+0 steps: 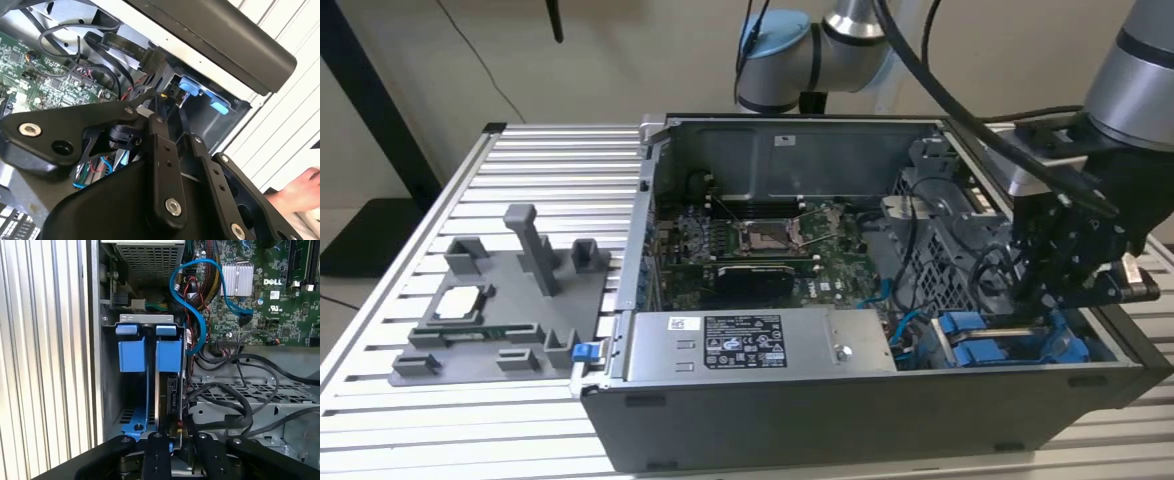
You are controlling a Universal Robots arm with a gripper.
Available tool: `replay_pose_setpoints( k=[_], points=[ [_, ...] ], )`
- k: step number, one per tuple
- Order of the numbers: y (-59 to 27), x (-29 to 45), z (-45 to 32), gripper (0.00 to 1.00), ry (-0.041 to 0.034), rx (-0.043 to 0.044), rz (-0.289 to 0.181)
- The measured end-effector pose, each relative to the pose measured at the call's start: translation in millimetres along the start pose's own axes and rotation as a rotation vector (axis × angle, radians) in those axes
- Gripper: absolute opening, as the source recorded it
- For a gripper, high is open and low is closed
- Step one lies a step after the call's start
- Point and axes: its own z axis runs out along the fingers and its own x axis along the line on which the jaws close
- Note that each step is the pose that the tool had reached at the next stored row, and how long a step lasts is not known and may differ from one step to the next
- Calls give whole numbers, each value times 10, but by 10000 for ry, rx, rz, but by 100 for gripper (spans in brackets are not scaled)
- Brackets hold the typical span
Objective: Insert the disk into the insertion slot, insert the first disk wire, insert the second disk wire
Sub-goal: 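Insert the first disk wire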
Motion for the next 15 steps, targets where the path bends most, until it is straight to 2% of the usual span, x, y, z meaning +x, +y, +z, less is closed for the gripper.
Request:
replay_pose_setpoints(
  k=[6,13,15],
  points=[
    [-12,1,-138,100,2,0,-1],
    [-21,1,-140,100,5,-6,-3],
    [-62,1,-135,100,5,-124,-3]
  ],
)
